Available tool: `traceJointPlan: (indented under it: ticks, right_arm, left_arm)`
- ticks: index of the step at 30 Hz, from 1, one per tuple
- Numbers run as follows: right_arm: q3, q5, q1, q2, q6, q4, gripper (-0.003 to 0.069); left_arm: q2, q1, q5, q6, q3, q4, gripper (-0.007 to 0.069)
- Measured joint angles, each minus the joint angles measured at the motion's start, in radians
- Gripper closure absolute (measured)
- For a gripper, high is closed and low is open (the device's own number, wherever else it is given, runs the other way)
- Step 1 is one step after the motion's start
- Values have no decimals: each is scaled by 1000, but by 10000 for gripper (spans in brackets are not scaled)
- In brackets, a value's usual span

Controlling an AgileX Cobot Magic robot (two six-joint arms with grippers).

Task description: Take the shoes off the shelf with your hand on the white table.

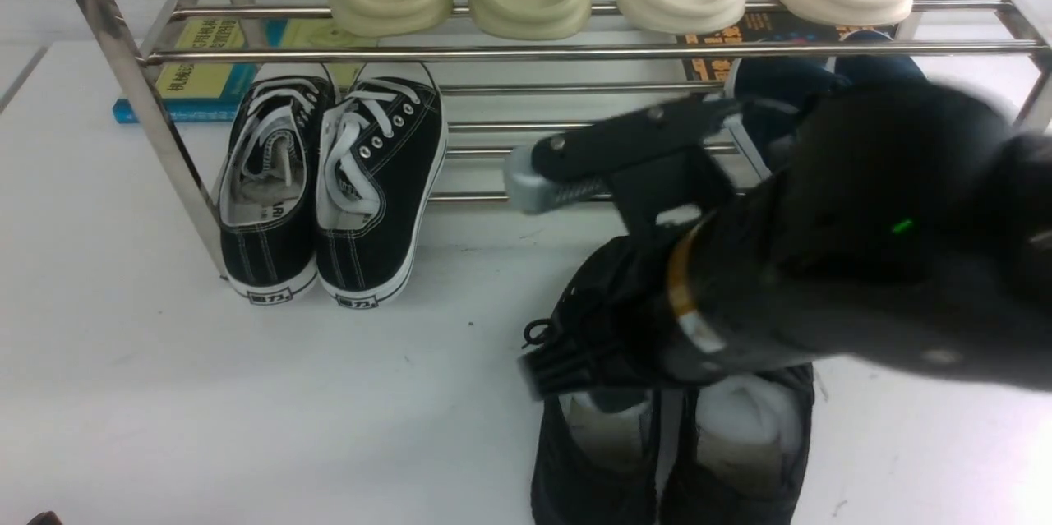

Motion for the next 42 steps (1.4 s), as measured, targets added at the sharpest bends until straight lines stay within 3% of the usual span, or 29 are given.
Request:
traceJointPlan:
  ticks: [2,6,7,8,11,16,20,27,31,42]
  right_arm:
    - [-18,45,0,-44,-52,16,298]
    - [-39,194,0,-218,-235,31,509]
    - [-39,204,0,-226,-241,31,519]
    - [-39,223,0,-291,-280,33,585]
    - [-37,237,0,-409,-335,37,671]
    - [95,226,0,-609,-357,39,673]
    - [276,88,0,-746,-375,37,673]
    - [676,-467,0,-915,-378,-2,672]
    - [806,-674,0,-927,-380,-13,669]
    - [970,-745,0,-928,-381,-20,664]
  left_arm:
    - [0,0,0,0,0,0,385]
    - [0,0,0,0,0,0,385]
    - [0,0,0,0,0,0,385]
    - [0,0,0,0,0,0,385]
    - [0,0,0,0,0,0,385]
    - [0,0,0,0,0,0,385]
    - [0,0,0,0,0,0,385]
    - [0,0,0,0,0,0,385]
    - [0,0,0,0,0,1,385]
    - [0,0,0,0,0,1,385]
